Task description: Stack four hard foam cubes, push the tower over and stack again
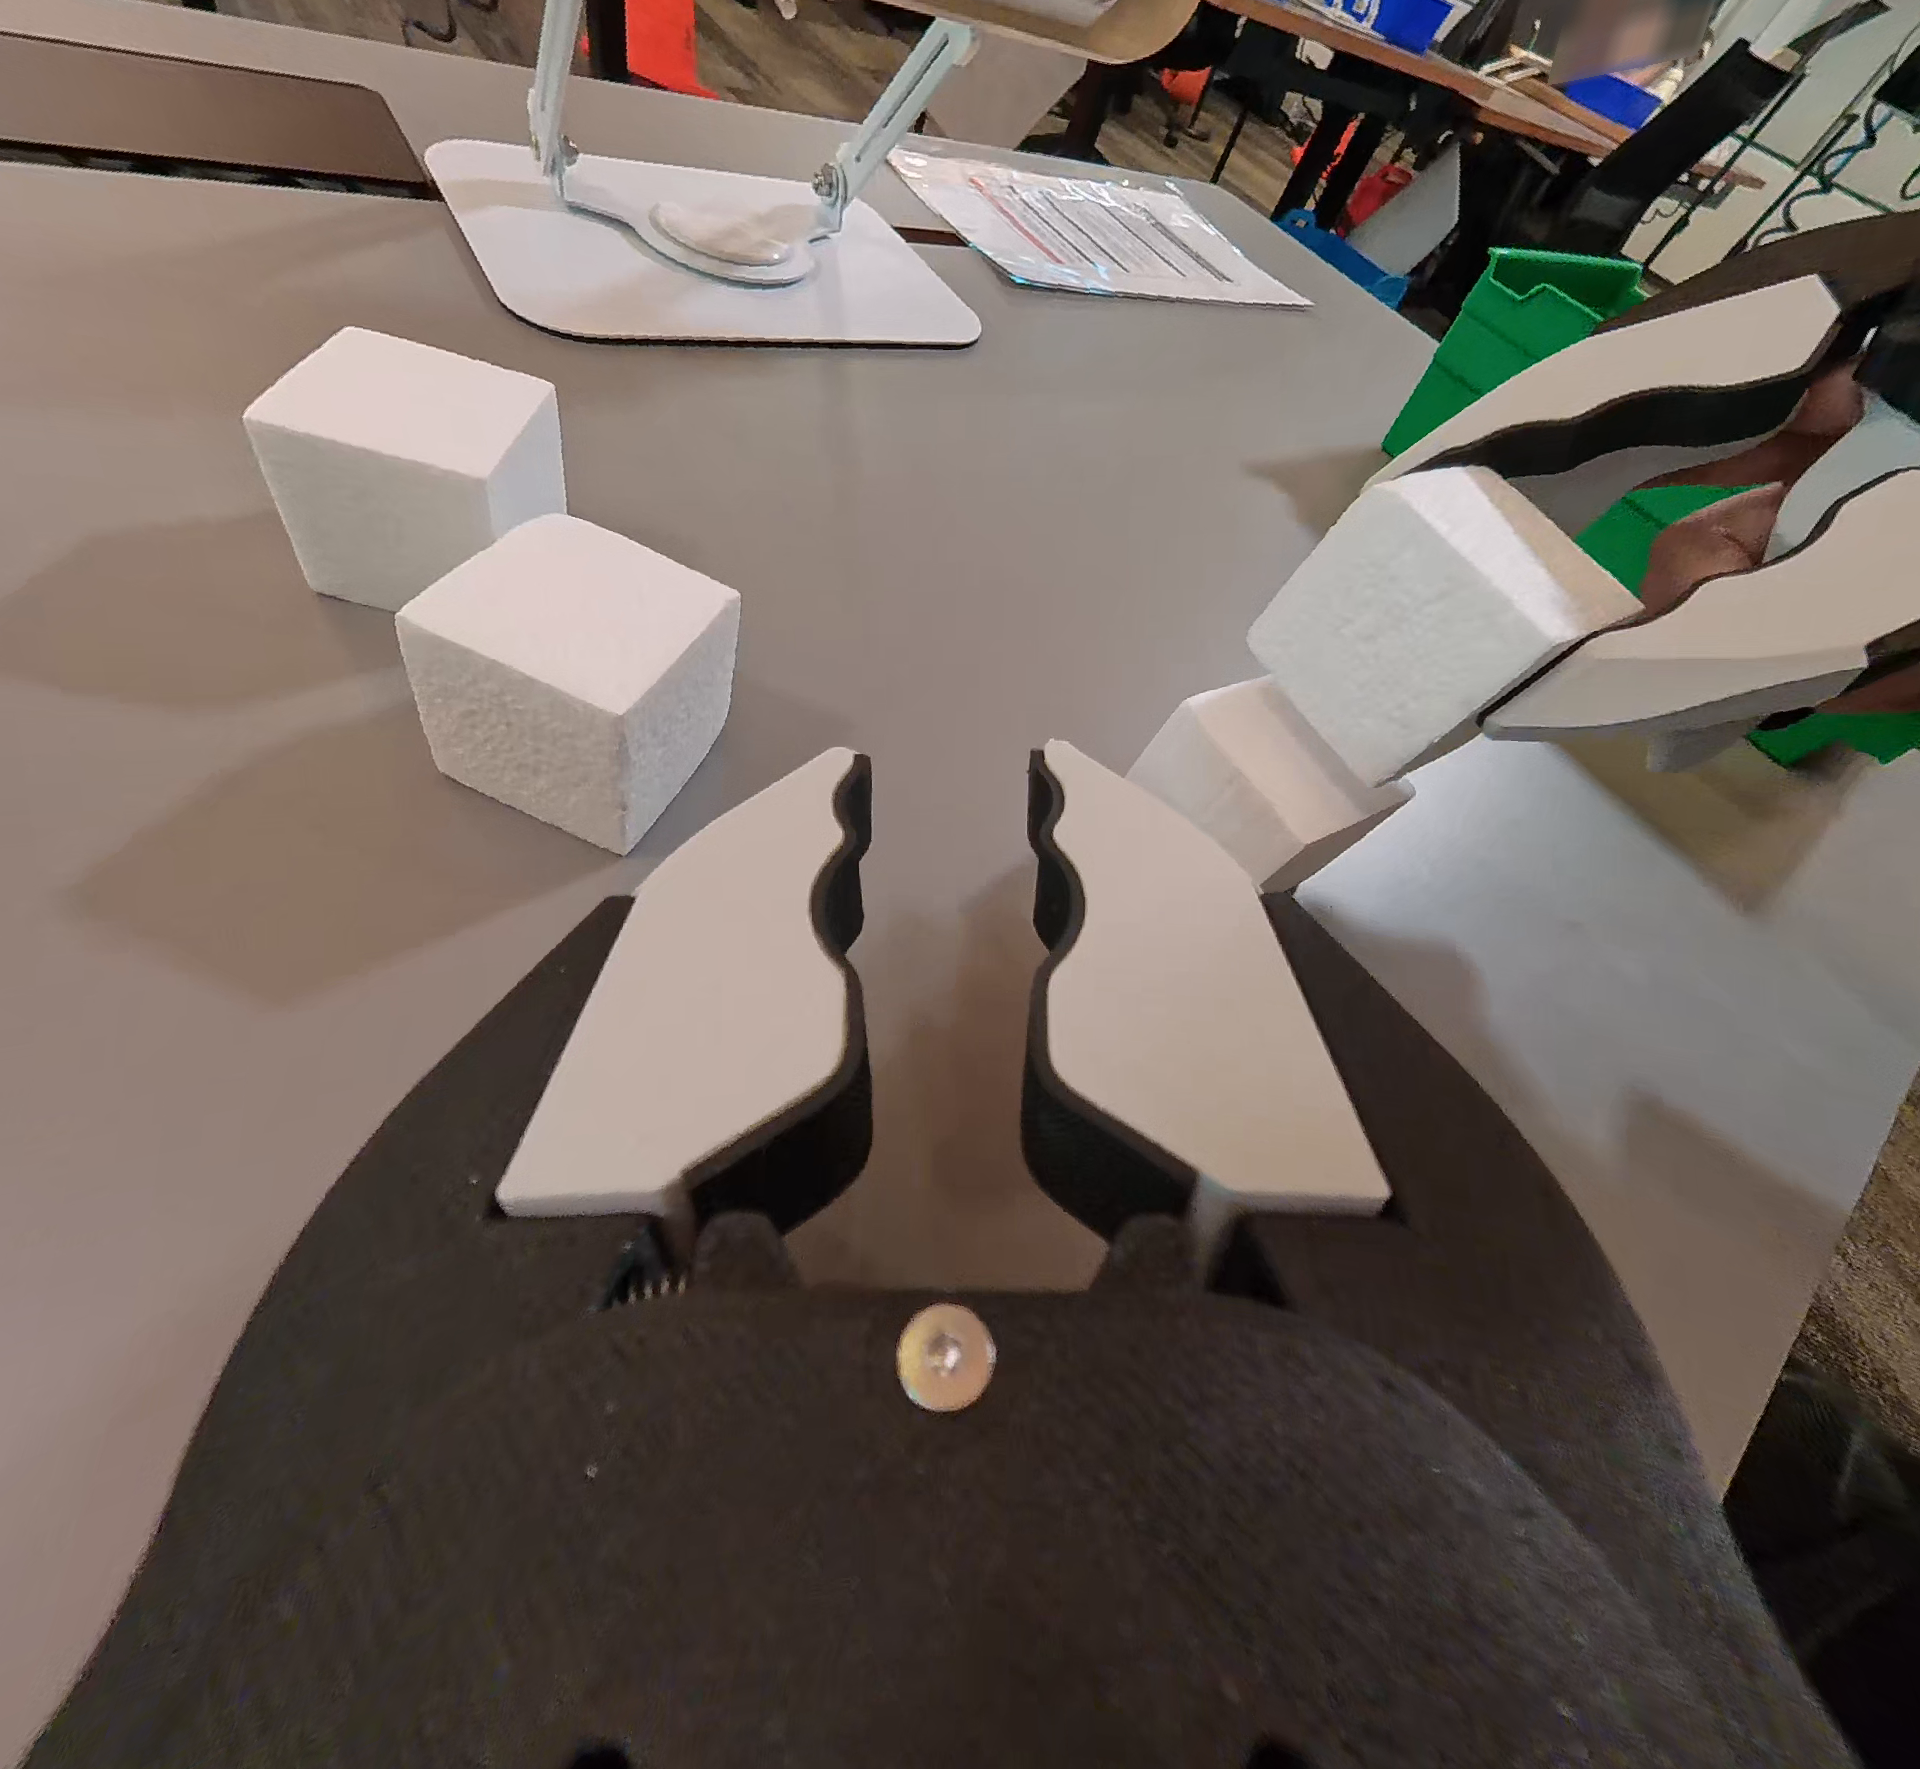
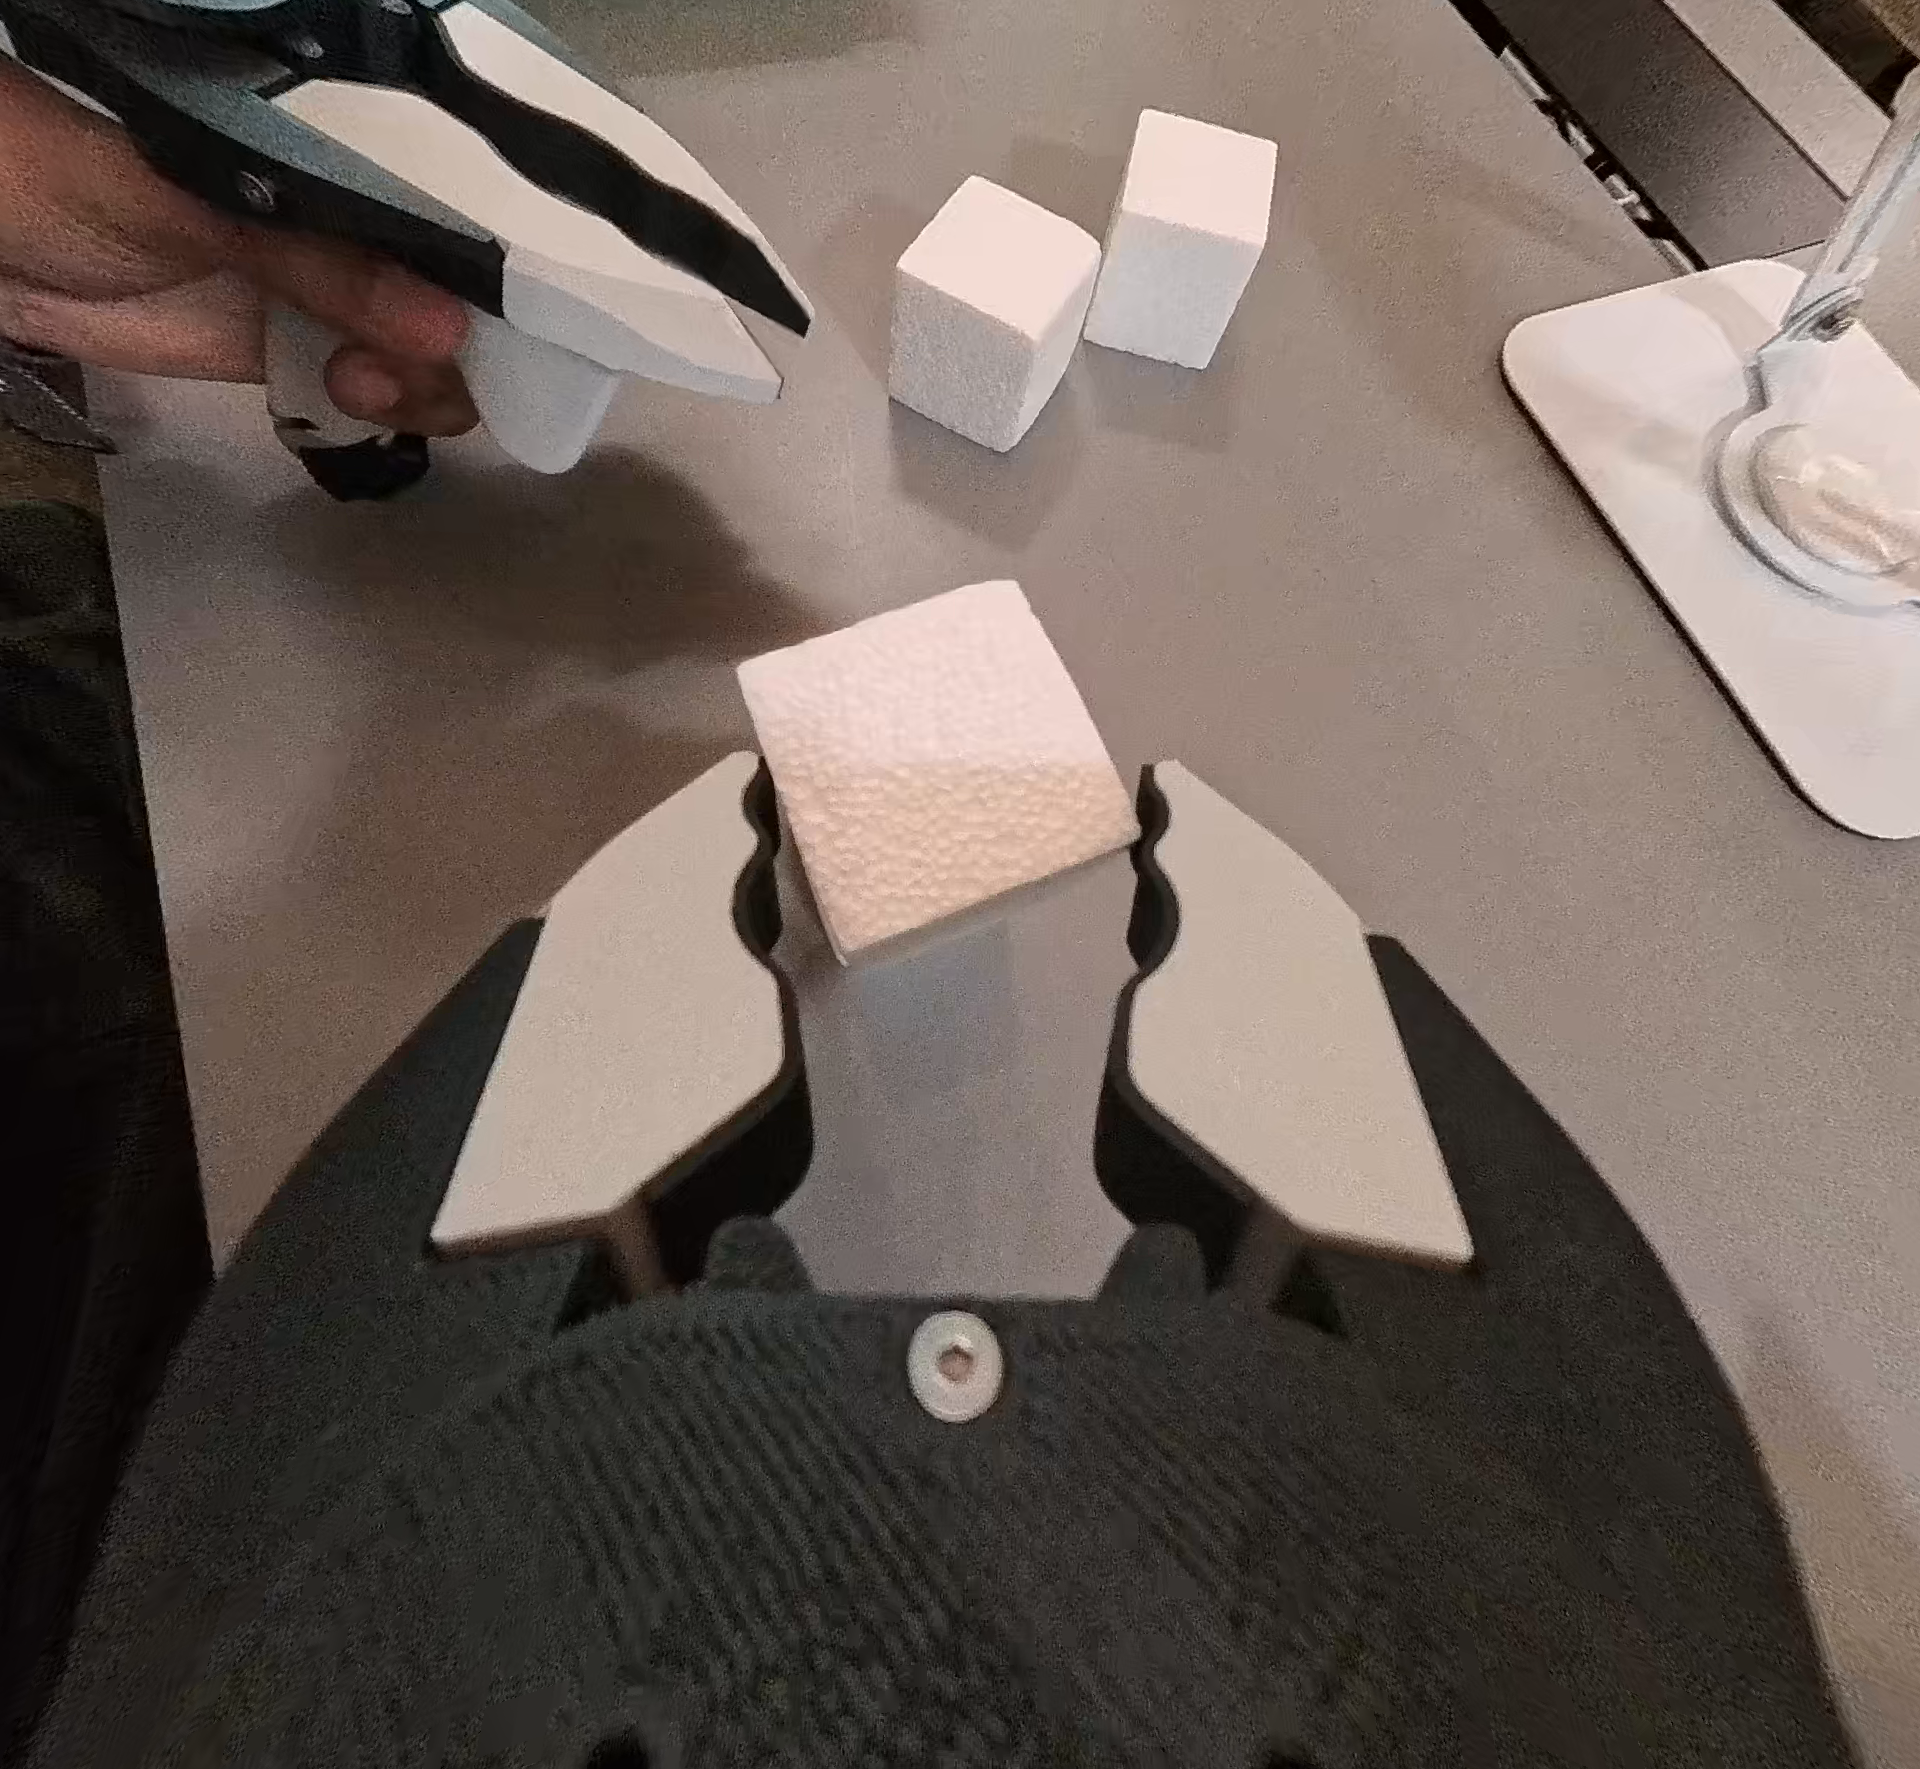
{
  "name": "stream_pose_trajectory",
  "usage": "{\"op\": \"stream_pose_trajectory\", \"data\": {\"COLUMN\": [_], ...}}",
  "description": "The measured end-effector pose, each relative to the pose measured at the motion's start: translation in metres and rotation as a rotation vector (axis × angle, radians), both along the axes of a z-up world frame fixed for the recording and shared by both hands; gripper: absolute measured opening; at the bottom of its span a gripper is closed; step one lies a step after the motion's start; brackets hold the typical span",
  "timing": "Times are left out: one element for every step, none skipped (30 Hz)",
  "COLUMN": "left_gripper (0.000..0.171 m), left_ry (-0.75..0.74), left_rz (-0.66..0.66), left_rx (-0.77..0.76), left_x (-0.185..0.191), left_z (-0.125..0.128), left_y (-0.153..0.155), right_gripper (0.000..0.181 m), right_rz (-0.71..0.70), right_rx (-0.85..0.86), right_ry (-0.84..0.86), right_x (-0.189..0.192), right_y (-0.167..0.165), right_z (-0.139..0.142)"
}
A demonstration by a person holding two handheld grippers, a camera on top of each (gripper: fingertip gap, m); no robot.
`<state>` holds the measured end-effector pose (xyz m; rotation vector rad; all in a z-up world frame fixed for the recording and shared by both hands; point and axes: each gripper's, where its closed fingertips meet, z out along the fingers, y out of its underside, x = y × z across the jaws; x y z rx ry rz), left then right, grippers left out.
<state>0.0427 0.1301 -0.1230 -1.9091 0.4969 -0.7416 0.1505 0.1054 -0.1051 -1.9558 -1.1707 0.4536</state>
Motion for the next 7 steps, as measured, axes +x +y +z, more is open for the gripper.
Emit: {"op": "stream_pose_trajectory", "data": {"left_gripper": [0.029,0.029,0.029,0.029,0.029,0.029,0.029], "left_ry": [0.0,0.0,0.0,0.002,0.003,0.005,0.006], "left_rz": [0.0,-0.001,-0.001,-0.003,-0.006,-0.009,-0.012], "left_rx": [-0.002,-0.002,-0.001,-0.001,-0.002,-0.004,-0.005], "left_x": [0.0,0.0,0.0,0.0,0.001,0.002,0.002], "left_z": [0.0,0.0,0.0,0.0,-0.001,-0.001,-0.001], "left_y": [0.0,0.0,-0.001,-0.001,-0.001,-0.001,-0.002], "right_gripper": [0.067,0.067,0.067,0.067,0.067,0.067,0.067], "right_rz": [-0.001,-0.003,-0.001,0.001,0.003,0.003,0.002], "right_rx": [-0.003,-0.006,-0.009,-0.013,-0.021,-0.027,-0.029], "right_ry": [0.002,0.004,0.006,0.009,0.011,0.009,0.0], "right_x": [-0.001,-0.002,-0.004,-0.006,-0.008,-0.011,-0.012], "right_y": [0.0,0.001,0.0,-0.001,-0.002,-0.003,-0.003], "right_z": [0.0,0.001,0.001,0.002,0.002,0.002,0.001]}}
